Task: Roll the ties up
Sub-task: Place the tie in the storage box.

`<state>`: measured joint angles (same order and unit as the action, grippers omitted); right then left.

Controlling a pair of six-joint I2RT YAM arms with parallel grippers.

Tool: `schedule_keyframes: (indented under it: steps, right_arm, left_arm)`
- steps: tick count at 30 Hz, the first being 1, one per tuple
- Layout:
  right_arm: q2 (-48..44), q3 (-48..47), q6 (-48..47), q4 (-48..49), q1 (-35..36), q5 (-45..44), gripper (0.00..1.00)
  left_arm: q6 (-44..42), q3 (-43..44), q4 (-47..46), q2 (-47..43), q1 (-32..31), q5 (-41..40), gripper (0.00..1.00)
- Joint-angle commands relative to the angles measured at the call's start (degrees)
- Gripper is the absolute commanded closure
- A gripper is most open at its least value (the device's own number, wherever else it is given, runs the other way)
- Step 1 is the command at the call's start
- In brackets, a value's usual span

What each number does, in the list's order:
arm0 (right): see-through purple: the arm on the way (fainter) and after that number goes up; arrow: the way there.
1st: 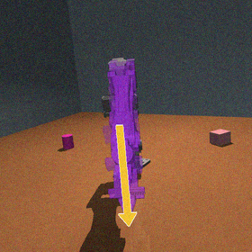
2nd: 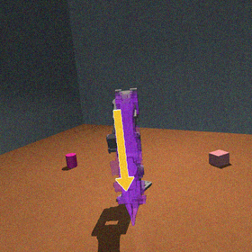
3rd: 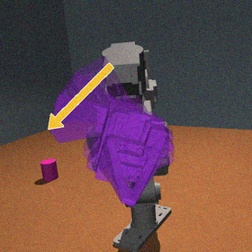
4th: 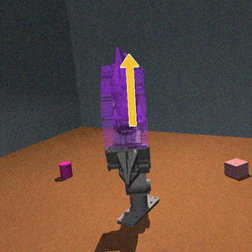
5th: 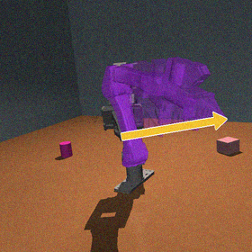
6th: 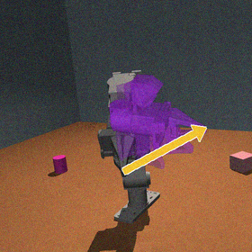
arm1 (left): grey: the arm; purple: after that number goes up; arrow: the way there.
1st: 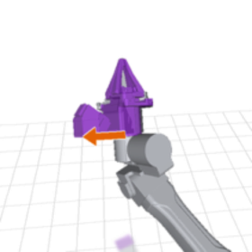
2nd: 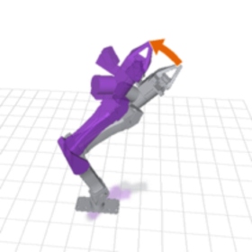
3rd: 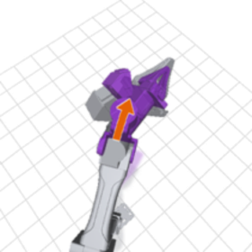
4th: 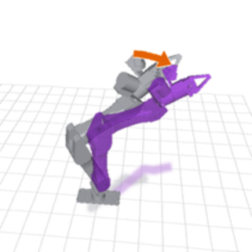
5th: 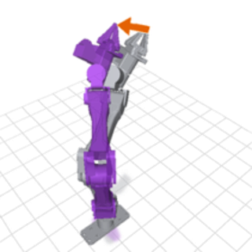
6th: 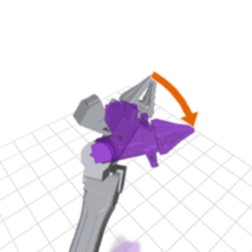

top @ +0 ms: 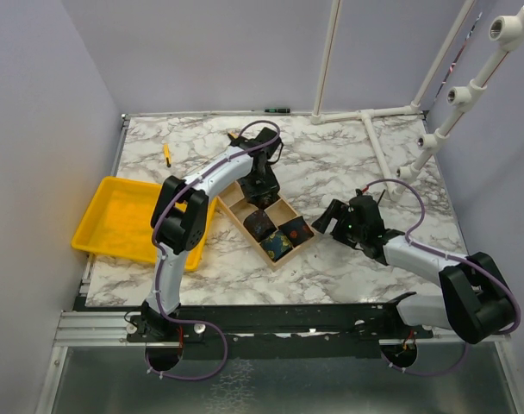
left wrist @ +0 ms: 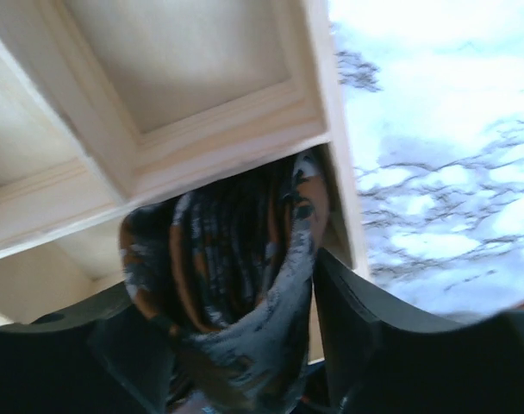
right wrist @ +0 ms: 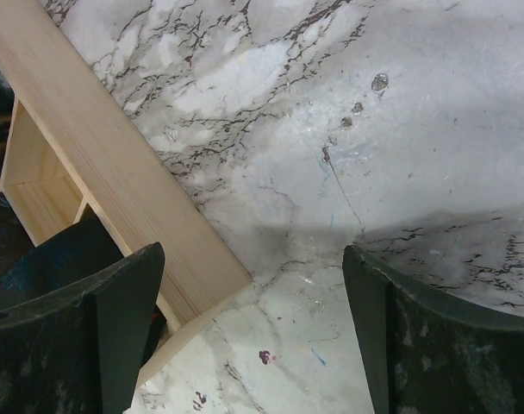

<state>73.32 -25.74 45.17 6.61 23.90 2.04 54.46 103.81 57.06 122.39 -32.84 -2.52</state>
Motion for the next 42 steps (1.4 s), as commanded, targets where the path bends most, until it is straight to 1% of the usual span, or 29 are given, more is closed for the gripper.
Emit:
schedule_keyframes:
  steps: [1,2,5,14,18,23,26,27,30,33,42]
  right_arm:
    - [-1.3,0.4,-0.7,-2.7,0.0,-0.2,0.12]
    - [-1.2,0.1,-0.7,-2.9,0.0,-0.3,0.11]
    - [-1.2,-0.5,-0.8,-3.3,0.0,-0.5,0.11]
    - [-2.0,-1.1,-0.8,-4.3,0.0,-1.0,0.11]
    - [-2.2,-1.2,-0.9,-4.5,0.1,-1.1,0.11]
    - [-2.4,-1.2,-1.1,-4.9,0.1,-1.3,0.11]
    - [-2.7,-1.0,-1.1,-5.2,0.0,-1.3,0.11]
    - [-2.8,-1.0,-1.2,-5.5,0.0,-1.3,0.11]
    - [-3.4,-1.0,-1.4,-6.3,0.0,-1.4,0.12]
    - [-4.2,-1.0,-1.3,-6.5,0.0,-1.6,0.12]
    - [-4.7,-0.9,-0.9,-6.5,0.1,-1.5,0.12]
  left_arm:
    - [-3.1,-2.3,-2.6,0.0,-0.8,-1.0,0.32]
    - [-3.2,-2.3,-2.6,-0.4,-0.8,-0.9,0.28]
    - [-4.2,-2.5,-2.5,-1.6,-0.7,-0.7,0.22]
    - [-8.3,-1.0,1.3,-5.1,-0.7,-2.5,0.08]
    - [-10.0,-1.0,2.2,-7.3,-0.7,-3.4,0.03]
    - [-11.9,-0.6,2.3,-9.9,-0.6,-3.6,0.03]
    - [-13.0,-2.2,1.4,-11.2,0.3,-3.9,0.08]
    - [-13.2,-3.1,0.8,-11.6,0.9,-3.5,0.11]
    - [-13.5,-6.0,-1.5,-12.8,2.2,-2.3,0.27]
    - [-13.6,-8.0,-3.8,-13.3,3.1,-0.8,0.38]
    - [-11.5,-8.7,-8.8,-11.3,3.2,3.2,0.53]
